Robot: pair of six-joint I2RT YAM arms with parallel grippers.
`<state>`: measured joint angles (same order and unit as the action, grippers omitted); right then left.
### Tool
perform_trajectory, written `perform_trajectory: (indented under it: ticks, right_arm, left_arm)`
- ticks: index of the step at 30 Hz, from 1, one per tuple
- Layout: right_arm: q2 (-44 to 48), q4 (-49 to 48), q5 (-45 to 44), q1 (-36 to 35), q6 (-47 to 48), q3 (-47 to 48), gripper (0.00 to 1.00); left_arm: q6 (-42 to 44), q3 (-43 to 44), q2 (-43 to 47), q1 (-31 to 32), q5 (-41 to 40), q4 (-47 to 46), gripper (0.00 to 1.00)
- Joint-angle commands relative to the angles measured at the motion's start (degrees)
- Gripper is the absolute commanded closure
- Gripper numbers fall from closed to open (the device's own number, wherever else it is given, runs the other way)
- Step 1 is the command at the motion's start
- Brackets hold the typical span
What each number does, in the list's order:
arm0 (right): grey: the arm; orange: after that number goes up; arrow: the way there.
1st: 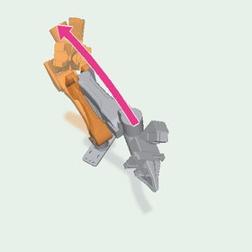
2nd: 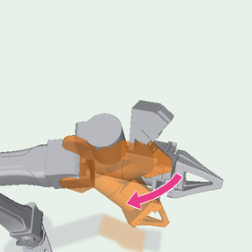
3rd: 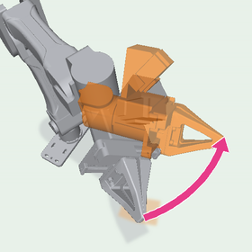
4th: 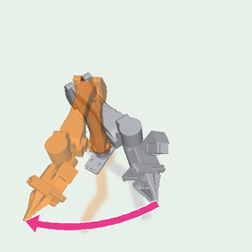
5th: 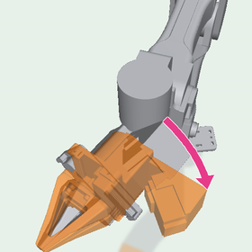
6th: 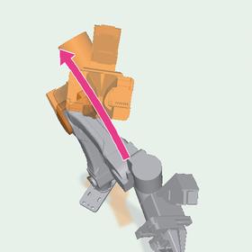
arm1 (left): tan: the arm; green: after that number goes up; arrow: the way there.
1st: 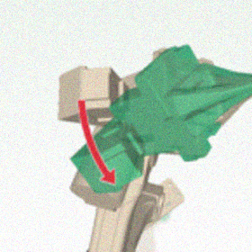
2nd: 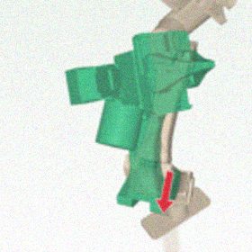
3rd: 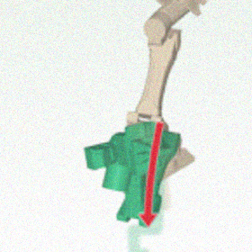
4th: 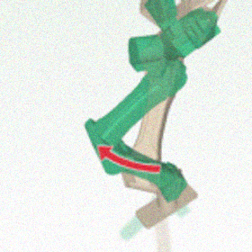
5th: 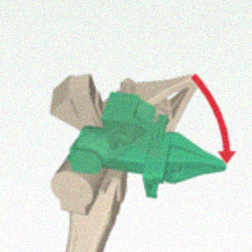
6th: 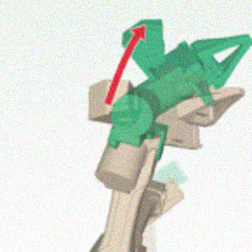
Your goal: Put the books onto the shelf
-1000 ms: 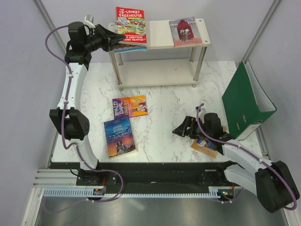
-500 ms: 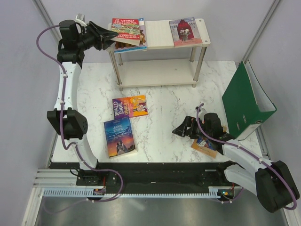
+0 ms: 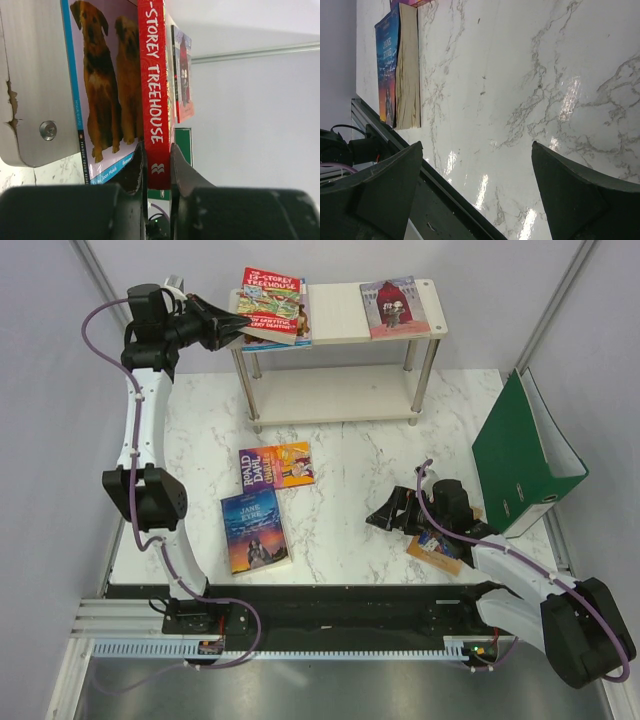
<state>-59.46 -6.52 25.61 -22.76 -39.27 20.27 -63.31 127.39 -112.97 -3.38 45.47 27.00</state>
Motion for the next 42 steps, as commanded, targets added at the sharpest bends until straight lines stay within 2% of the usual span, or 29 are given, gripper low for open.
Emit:
perform_trajectory:
  ticks: [1,6,10,13,21,27,31,38,42]
  right_arm:
    - [-0.57,-2.35,0.68,-0.26,-0.37,-0.14,0.03]
    - [-1.79,-2.97,1.11,-0.26,-0.29,0.03,0.03]
    - [-1.89,-3.14,1.20,-0.26,-0.46,-0.06,0.03]
    - [-1.45,-3.06,1.11,-0.26,-0.46,-0.06,0.03]
    - [-1.53,-3.06,1.11,-0.26,-0.37,-0.15,0.02]
    - [-1.36,-3.06,1.20,-0.26,-0.29,-0.23,0.03]
    - [-0.92,-2.88,1.20,-0.26,-0.37,-0.41,0.02]
    - [-1.53,-3.14,1.38,-0.26,-0.37,-0.41,0.02]
    - [-1.62,-3.32,1.38,-0.26,-0.37,-0.41,0.02]
  left_arm:
    - [1.17,5.05,0.03,0.65,1.55,-1.25,0.98]
    - [0.47,6.90,0.12,2.06,1.64,-2.39,0.98]
    - [0.82,5.59,0.73,2.67,-1.34,-2.48,0.98]
    - [1.43,3.05,1.43,5.48,-3.98,-2.57,0.98]
    - [2.40,-3.29,5.65,6.72,-11.54,-4.06,0.98]
    - [0.29,-5.22,6.70,6.54,-10.49,-9.24,0.98]
    - [-1.37,-10.48,9.78,6.10,-11.20,-15.22,0.98]
    - [-2.96,-13.83,11.54,4.52,-10.76,-18.30,0.98]
    - [-8.04,-18.04,11.45,3.47,-8.13,-24.79,0.98]
